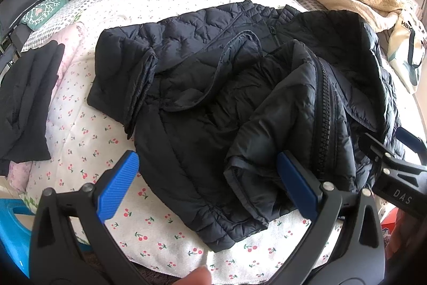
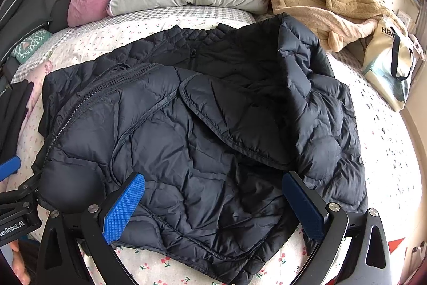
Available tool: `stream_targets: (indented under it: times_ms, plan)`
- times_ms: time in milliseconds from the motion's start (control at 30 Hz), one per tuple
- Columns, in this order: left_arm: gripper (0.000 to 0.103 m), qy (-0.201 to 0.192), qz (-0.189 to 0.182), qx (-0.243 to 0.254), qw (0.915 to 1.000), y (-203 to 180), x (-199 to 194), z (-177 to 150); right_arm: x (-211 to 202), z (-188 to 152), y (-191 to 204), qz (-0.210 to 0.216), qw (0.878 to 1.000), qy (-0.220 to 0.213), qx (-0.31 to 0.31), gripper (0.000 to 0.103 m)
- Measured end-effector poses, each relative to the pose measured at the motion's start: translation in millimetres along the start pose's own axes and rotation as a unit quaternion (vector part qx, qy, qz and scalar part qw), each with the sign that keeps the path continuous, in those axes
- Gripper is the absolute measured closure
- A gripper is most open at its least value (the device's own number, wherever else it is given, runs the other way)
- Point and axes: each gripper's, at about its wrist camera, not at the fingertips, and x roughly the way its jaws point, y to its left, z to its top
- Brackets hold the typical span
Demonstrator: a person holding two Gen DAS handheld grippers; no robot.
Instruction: Fold large clothes
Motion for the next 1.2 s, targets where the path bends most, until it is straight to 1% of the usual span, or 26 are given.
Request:
stream_targets:
  times_ms: [1200]
  plan:
    - [0.0, 0.002, -0.001, -0.001, 1.0, -1.4, 0.6, -0.9, 1.2, -1.9, -1.4, -0.001, 1.0, 0.001, 0.0, 0.0]
